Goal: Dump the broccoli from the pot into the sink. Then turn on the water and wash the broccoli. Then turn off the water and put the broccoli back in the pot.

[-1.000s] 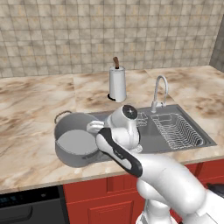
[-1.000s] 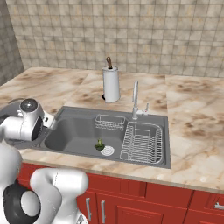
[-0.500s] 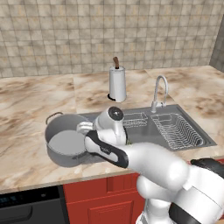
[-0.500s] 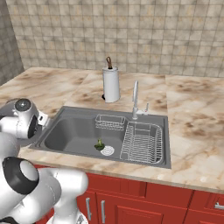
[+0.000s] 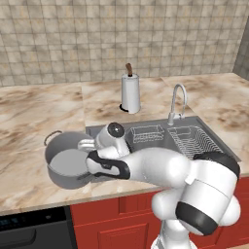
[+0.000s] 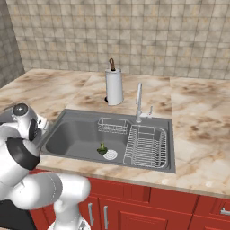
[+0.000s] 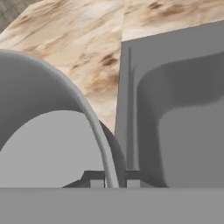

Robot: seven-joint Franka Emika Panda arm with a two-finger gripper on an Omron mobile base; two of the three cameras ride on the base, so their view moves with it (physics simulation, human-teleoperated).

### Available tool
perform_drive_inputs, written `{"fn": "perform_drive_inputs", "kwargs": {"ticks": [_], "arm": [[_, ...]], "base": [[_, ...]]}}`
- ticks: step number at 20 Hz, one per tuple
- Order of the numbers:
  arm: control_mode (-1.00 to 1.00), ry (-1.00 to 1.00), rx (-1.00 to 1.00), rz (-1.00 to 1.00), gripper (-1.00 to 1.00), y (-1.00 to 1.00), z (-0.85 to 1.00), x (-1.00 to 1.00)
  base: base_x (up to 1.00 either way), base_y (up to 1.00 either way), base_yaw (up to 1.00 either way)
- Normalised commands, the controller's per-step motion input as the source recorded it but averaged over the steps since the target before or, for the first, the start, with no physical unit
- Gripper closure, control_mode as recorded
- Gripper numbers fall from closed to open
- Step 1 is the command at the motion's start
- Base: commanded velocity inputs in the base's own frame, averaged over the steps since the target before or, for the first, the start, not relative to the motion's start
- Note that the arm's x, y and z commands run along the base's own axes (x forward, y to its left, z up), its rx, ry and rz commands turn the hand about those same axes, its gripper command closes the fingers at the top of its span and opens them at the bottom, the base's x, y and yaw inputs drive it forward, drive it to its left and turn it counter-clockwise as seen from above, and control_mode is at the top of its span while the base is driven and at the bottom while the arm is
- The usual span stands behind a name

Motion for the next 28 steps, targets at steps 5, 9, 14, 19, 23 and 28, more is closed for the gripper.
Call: {"fn": "perform_drive_inputs", "kwargs": {"ticks": [5,9,14,19,23,28], "arm": [[-1.0,-0.01,0.0,0.0,1.0,0.23,-0.09,0.2],[-1.0,0.0,0.0,0.0,1.0,0.2,-0.15,0.07],[-1.0,-0.03,-0.01,0.0,-1.0,0.11,-0.03,0.0],[-1.0,-0.08,0.03,0.0,-1.0,0.02,0.22,0.0],[-1.0,-0.03,0.15,0.02,-1.0,-0.09,0.71,-0.02],[-1.0,0.0,0.2,0.09,-1.0,-0.63,0.79,-0.25]], "base": [[0.0,0.0,0.0],[0.0,0.0,0.0],[0.0,0.0,0.0],[0.0,0.0,0.0],[0.0,0.0,0.0],[0.0,0.0,0.0]]}}
